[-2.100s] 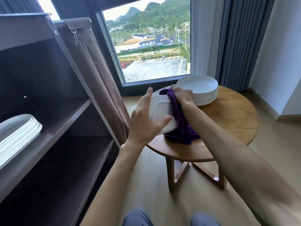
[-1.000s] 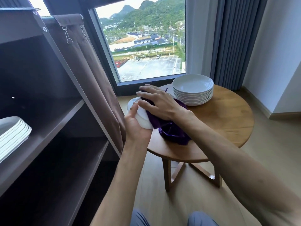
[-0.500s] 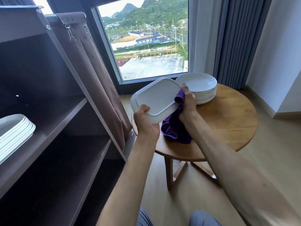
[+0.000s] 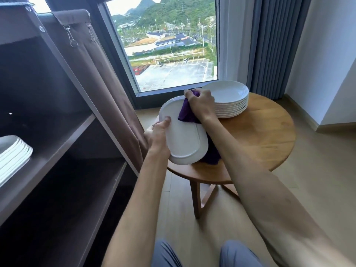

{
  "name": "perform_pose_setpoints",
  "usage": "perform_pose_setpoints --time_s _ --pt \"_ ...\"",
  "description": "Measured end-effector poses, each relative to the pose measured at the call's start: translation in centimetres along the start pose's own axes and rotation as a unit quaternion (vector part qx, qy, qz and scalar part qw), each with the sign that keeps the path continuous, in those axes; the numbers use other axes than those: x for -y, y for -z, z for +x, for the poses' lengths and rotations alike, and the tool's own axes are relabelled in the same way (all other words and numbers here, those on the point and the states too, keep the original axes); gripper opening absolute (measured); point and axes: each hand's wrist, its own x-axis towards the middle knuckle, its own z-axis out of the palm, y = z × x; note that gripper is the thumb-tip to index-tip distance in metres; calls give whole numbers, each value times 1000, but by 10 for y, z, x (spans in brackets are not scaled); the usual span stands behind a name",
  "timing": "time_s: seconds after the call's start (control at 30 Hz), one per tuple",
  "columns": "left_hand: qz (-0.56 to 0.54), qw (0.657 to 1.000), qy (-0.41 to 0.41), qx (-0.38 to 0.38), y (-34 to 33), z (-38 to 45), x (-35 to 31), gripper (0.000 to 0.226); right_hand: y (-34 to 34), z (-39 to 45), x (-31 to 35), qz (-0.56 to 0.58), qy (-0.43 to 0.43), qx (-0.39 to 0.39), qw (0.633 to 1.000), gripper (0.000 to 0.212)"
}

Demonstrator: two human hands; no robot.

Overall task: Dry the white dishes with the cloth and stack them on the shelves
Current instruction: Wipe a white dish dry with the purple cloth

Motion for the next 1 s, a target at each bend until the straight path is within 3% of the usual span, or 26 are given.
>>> perform_pose_setpoints --time_s 0.13,0.23,0.3,0.37,0.43,0.5,0.57,0.67,0.8,0.87,0.93,1.0 --pt "-95 986 2 -135 -19 -3 4 33 -4 -10 -6 -132 43 51 989 47" --pt "-139 974 -10 -179 -23 -8 -3 35 -2 -18 -14 -172 38 43 983 53" --pt "-172 967 -4 -190 -28 -11 -6 41 -2 -28 -20 -85 5 5 996 47" --pt "-192 962 19 -193 -36 -20 -8 42 -10 -45 -23 115 -43 -83 989 39" --pt "-186 964 40 -185 -43 -23 -1 35 -15 -60 -25 256 -42 -169 951 35" --pt "-152 973 56 -165 -43 -29 3 28 -14 -69 -24 274 -3 -184 944 36" --pt "-65 984 50 -156 -36 -26 6 32 -4 -68 -24 207 47 -154 965 43" --pt "88 992 44 -78 -16 -17 2 79 15 -61 -25 66 155 -121 978 36" --pt "-20 975 174 137 -22 -34 -20 78 11 -70 -21 -127 311 -32 941 27" --pt "-33 977 171 124 -27 -38 -20 57 4 -76 -25 -144 342 -29 928 34" --pt "-59 977 183 90 -25 -41 -17 28 3 -79 -32 -93 342 -31 935 44" --pt "-132 968 206 54 -16 -42 -12 43 5 -79 -37 -24 311 -49 949 47"
